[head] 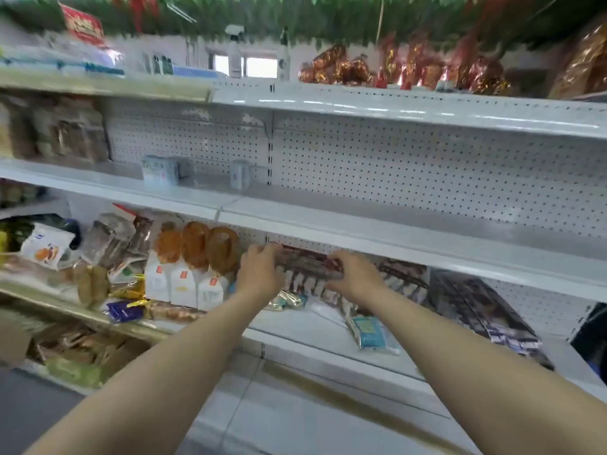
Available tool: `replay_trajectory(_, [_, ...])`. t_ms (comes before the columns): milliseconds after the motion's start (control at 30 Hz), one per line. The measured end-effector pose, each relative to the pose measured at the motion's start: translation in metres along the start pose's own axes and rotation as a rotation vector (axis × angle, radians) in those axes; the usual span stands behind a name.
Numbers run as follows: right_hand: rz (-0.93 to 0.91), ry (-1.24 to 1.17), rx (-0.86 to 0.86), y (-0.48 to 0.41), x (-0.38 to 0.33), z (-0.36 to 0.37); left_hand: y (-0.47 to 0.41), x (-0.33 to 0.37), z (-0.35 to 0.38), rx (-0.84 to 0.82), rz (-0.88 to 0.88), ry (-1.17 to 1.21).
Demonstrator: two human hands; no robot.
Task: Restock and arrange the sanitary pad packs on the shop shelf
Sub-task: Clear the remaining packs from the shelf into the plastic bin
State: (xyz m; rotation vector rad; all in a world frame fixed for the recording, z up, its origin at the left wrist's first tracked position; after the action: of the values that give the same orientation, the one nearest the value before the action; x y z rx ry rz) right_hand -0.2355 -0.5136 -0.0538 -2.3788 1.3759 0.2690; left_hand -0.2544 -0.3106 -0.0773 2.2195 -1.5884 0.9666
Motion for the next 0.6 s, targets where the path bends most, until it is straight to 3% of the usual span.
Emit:
replay_trajectory(233, [-0.096, 0.073, 0.116, -0.051, -0.102, -0.062, -0.035, 0.000, -0.118, 0.137, 0.036, 0.028])
replay_trajectory(600, [-0.059, -0.034, 0.218, -0.131, -0.201, -0.044, -0.105, -0.063, -0.214, 0.130, 0.027, 0.000])
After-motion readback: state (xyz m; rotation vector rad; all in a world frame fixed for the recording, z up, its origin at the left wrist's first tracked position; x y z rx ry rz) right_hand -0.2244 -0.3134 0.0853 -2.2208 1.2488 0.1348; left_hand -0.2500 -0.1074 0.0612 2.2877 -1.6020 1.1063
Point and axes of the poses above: each hand's wrist, its own y-axis away from the middle knuckle, its own z-axis out of the palm, x = y × z, the point moved 3 cm from there along -y, towards the middle knuckle, and after that the axes turned 12 degrees about -z, right-handed, at the moved point
